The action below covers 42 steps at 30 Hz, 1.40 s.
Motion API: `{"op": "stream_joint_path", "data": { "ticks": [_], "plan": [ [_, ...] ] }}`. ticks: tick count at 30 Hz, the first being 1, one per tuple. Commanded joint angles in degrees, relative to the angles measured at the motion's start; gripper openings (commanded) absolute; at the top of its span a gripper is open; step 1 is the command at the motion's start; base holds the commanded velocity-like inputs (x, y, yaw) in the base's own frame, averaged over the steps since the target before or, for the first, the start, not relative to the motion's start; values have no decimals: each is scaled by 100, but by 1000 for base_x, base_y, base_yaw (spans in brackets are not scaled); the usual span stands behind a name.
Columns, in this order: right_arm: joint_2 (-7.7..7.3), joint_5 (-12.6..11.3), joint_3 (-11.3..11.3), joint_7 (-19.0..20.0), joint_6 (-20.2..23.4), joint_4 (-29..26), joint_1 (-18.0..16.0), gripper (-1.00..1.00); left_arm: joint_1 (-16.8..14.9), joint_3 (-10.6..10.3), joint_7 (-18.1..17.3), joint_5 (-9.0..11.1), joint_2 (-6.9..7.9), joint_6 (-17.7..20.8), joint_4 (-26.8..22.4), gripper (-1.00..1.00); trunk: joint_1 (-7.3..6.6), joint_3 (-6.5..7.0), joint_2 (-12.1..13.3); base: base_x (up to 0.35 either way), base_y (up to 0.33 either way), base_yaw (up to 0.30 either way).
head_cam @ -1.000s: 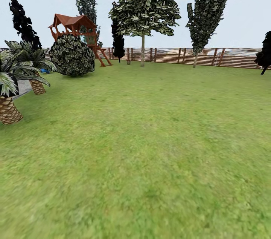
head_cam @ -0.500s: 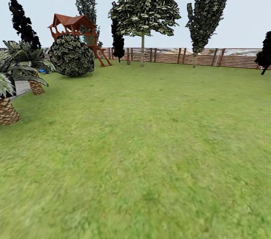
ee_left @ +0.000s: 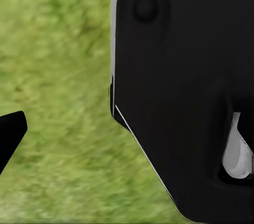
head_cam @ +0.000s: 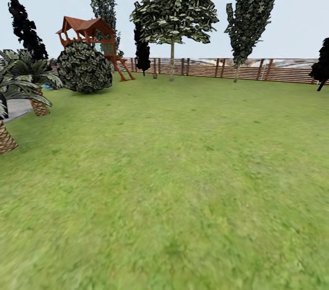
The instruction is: Take the three Easter eggs out of the wicker basket on the lawn in the garden, then place them on the lawn next to a single tree (choose any tree) so that all three eggs are next to the same tree and none are left in the basket.
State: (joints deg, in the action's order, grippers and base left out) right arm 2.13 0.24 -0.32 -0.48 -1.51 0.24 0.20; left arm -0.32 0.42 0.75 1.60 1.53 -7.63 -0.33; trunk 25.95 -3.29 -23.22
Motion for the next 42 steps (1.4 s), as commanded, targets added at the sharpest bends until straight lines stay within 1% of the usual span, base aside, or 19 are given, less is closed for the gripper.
{"op": "stream_joint_path", "data": {
  "ticks": [1, 2, 3, 4, 7, 9, 13, 17, 24, 31, 42],
  "plan": [
    [0, 2, -3, -5, -16, 3, -2, 100, -3, 1, 5, 71, 1, -18, 5, 100, 6, -10, -10, 245, -233, 0],
    [0, 2, -3, -5, -16, 3, -2, 100, -3, -1, 2, 130, 2, -16, 5, 100, 6, -10, -10, 246, -232, 0],
    [-1, 2, -3, -5, -16, 3, -2, 100, -3, -3, -4, 251, 3, -14, 6, 100, 6, -10, -10, 250, -230, 0],
    [-1, 2, -3, -5, -16, 3, -2, 100, -3, -5, -6, 306, 3, -12, 6, 100, 6, -10, -10, 251, -229, 0],
    [0, 2, -3, -5, -16, 3, -2, 100, -3, -11, -25, 435, 4, 11, 6, 100, 6, -10, -10, 253, -228, 0],
    [-1, 2, -3, -6, -16, 3, -2, 100, -3, -15, -41, 479, 6, 74, 7, 100, 6, -10, -10, 255, -227, 0],
    [0, 2, -3, -7, -16, 3, -2, 100, -3, -16, -52, 524, 11, 134, 2, 100, 6, -10, -10, 256, -226, 0],
    [0, 2, -3, -7, -14, 3, -2, 100, -3, -20, -56, 547, 13, 99, -5, 100, 6, -10, -10, 257, -225, 0],
    [1, 2, -3, -6, -16, 3, -2, 100, -3, -37, -57, 535, 15, 75, -10, 100, 6, -10, -10, 257, -223, 0],
    [0, 2, -3, -5, -16, 3, -2, 100, -3, -19, -45, 553, 26, 132, 0, 100, 6, -10, -10, 263, -211, 0],
    [-1, 2, -3, -7, -16, 3, -2, 100, -3, -7, -32, 568, 46, 156, 6, 100, 6, -10, -10, 320, -52, 0]
  ]
}}
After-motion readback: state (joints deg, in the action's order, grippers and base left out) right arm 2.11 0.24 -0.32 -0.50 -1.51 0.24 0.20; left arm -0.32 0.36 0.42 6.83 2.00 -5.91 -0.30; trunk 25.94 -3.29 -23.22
